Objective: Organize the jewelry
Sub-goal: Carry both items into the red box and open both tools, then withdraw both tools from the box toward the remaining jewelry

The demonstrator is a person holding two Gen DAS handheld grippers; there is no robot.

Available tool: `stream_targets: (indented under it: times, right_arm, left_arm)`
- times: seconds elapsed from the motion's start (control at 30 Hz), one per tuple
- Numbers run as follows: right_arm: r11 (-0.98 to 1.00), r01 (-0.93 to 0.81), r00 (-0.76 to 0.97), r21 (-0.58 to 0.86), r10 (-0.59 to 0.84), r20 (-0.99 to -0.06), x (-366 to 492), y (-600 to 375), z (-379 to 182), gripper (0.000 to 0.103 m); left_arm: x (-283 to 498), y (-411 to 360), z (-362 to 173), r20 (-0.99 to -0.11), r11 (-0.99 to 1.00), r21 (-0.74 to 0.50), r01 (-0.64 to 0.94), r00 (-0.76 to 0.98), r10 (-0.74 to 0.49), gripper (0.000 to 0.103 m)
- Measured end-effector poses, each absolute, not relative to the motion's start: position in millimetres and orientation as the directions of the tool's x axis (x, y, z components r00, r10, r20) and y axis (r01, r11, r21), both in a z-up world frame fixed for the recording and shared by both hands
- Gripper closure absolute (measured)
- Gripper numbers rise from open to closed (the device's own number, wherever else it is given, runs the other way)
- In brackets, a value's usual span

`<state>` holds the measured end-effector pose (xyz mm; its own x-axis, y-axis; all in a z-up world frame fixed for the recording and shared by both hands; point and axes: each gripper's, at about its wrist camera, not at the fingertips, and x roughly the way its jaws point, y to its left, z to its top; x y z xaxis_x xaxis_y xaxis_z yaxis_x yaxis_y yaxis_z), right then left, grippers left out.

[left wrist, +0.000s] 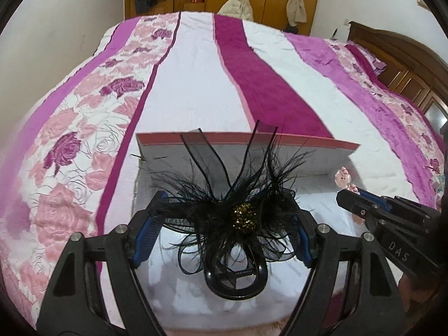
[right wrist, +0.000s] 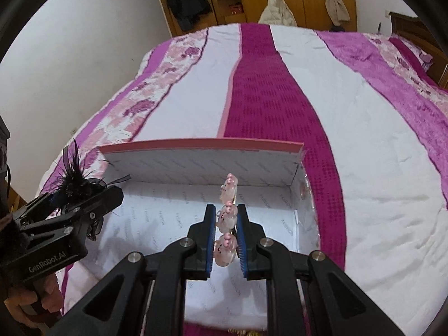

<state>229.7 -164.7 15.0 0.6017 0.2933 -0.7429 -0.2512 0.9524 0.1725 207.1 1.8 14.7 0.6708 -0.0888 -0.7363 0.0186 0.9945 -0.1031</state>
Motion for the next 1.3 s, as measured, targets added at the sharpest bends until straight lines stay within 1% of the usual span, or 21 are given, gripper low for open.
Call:
stream_targets:
  times: [0.23, 0.37, 0.57, 0.7, 0.8, 0.83, 0.9, 0.97, 1.07, 1.3]
  right_arm:
    - [0.958, -0.222, 0.549, 0.181, 0.276, -0.789, 256.0, -163.2, -12.8, 0.087]
    - [0.963, -0.205, 0.524, 0.176, 0.260, -0.811, 266.8, -163.2, -25.9, 0.087]
    - [0.967, -0.190, 0.503, 0.168, 0.243, -0.830, 271.3, -164.6, -39.2, 0.087]
    - [0.969, -0.195, 0.508, 0.150, 0.231, -0.830, 270.3, -164.0, -39.1, 0.086]
    - [0.969, -0.192, 0.513, 0.156, 0.235, -0.825, 270.0, -166.0, -38.6, 0.086]
    - [0.970, -0.190, 0.519, 0.152, 0.231, -0.823, 269.2, -166.4, -37.9, 0.085]
    - [0.970, -0.192, 0.530, 0.147, 0.229, -0.817, 266.6, -167.3, -35.4, 0.081]
    - [0.967, -0.208, 0.543, 0.150, 0.241, -0.804, 261.4, -167.4, -29.3, 0.072]
    - [0.964, -0.220, 0.567, 0.147, 0.249, -0.786, 255.1, -168.2, -19.6, 0.063]
    - [0.958, -0.214, 0.601, 0.189, 0.282, -0.748, 237.8, -175.6, 4.9, 0.062]
  left_arm:
    - [232.0, -4.8, -12.5, -0.789, 0.996, -0.087, 0.006, 0.610, -0.073, 0.030]
    - [240.3, -8.2, -23.2, -0.817, 0.998, -0.061, -0.010, 0.575, -0.044, 0.030]
    - [244.9, -7.2, -28.3, -0.847, 0.998, -0.043, -0.044, 0.531, -0.013, 0.030]
    - [244.8, -9.9, -29.8, -0.852, 0.999, -0.028, -0.034, 0.523, -0.007, 0.029]
    - [245.8, -9.4, -30.9, -0.856, 0.999, -0.025, -0.041, 0.517, 0.000, 0.026]
    - [245.1, -9.6, -30.6, -0.856, 0.999, -0.033, -0.036, 0.517, -0.010, 0.024]
    - [243.4, -9.5, -28.9, -0.854, 0.998, -0.051, -0.027, 0.519, -0.030, 0.021]
    - [238.9, -9.0, -26.3, -0.855, 0.998, -0.060, -0.027, 0.518, -0.037, 0.021]
    - [233.4, -6.5, -22.7, -0.854, 0.998, -0.063, -0.028, 0.519, -0.039, 0.021]
    - [211.8, -3.7, -0.4, -0.824, 0.995, -0.096, -0.011, 0.562, -0.074, 0.021]
